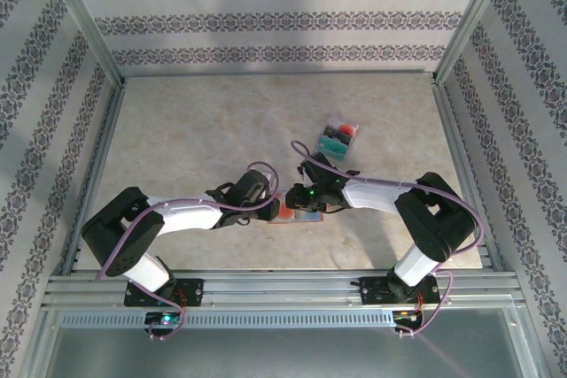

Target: Take the credit cards out of the card holder

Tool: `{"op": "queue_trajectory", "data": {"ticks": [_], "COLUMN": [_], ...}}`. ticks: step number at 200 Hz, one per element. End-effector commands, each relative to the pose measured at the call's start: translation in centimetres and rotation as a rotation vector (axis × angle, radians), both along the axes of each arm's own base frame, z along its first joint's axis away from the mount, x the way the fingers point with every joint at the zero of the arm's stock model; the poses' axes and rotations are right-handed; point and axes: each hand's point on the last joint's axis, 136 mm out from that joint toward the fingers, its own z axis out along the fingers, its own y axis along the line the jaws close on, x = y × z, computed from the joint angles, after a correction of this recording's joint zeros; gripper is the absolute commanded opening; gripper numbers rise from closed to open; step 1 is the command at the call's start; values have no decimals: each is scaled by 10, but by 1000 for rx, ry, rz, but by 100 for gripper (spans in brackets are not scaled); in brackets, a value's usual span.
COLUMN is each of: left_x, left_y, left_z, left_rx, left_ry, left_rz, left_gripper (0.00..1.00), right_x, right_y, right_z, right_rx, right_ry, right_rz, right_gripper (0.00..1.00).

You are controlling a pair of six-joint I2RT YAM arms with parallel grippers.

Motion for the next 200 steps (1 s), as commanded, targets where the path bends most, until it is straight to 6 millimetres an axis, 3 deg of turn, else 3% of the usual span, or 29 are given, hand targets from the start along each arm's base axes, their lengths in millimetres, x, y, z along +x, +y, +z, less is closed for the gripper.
{"op": "queue_trajectory", "data": {"ticks": [1, 67, 200], "left_x": [3, 5, 3], "left_y": [2, -1, 2], "left_z": [-5, -9, -18], "left_rx": [-16, -18, 3], "left_ry": [15, 36, 89], "left_rz": [22, 13, 16], "left_gripper": [25, 23, 21], "right_x": [-1, -3, 1], "right_y": [-7, -5, 13], "right_z": [-2, -7, 27], "right_rx": [4, 37, 234], "right_ry": [10, 25, -11], "right_rz": [-28, -38, -33], "right_gripper": [29, 29, 28]}}
